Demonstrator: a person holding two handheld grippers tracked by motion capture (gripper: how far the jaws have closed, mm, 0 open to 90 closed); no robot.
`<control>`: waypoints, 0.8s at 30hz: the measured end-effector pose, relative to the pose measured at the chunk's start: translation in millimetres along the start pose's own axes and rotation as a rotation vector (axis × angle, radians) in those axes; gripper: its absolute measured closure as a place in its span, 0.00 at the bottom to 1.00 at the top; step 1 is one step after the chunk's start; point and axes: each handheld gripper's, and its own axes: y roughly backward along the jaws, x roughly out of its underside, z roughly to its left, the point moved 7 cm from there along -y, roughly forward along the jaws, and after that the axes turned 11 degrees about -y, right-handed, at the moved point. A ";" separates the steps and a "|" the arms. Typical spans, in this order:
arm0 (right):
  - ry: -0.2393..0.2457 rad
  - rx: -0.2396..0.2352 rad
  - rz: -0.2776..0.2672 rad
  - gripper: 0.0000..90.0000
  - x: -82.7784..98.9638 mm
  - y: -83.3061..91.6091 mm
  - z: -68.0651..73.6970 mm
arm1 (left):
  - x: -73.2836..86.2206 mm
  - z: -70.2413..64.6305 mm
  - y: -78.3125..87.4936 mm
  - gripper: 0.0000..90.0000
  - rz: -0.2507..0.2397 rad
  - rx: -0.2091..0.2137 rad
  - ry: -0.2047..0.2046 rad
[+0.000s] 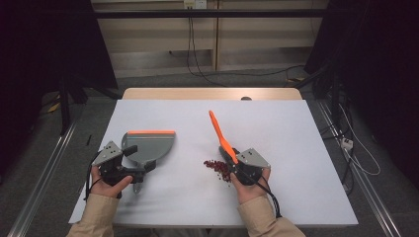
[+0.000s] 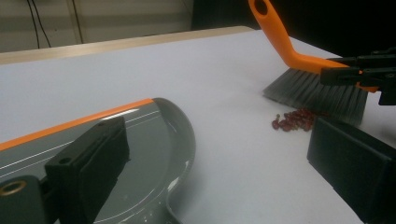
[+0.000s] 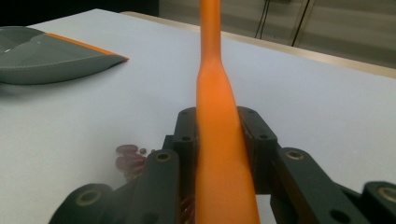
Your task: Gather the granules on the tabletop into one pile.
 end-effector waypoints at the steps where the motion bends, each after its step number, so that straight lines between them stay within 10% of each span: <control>1: 0.003 0.010 -0.004 0.79 -1.3 0.9 -1.6 | 0.1 -0.1 0.0 0.06 0.000 0.002 -0.001; 13: -0.015 -0.092 -0.018 0.79 -23.8 1.5 -9.4 | -0.3 0.5 -1.1 0.06 -0.002 0.001 0.004; 24: 0.057 -0.246 0.074 0.79 -24.2 -19.3 30.5 | 1.4 0.7 -1.0 0.06 0.004 0.000 0.004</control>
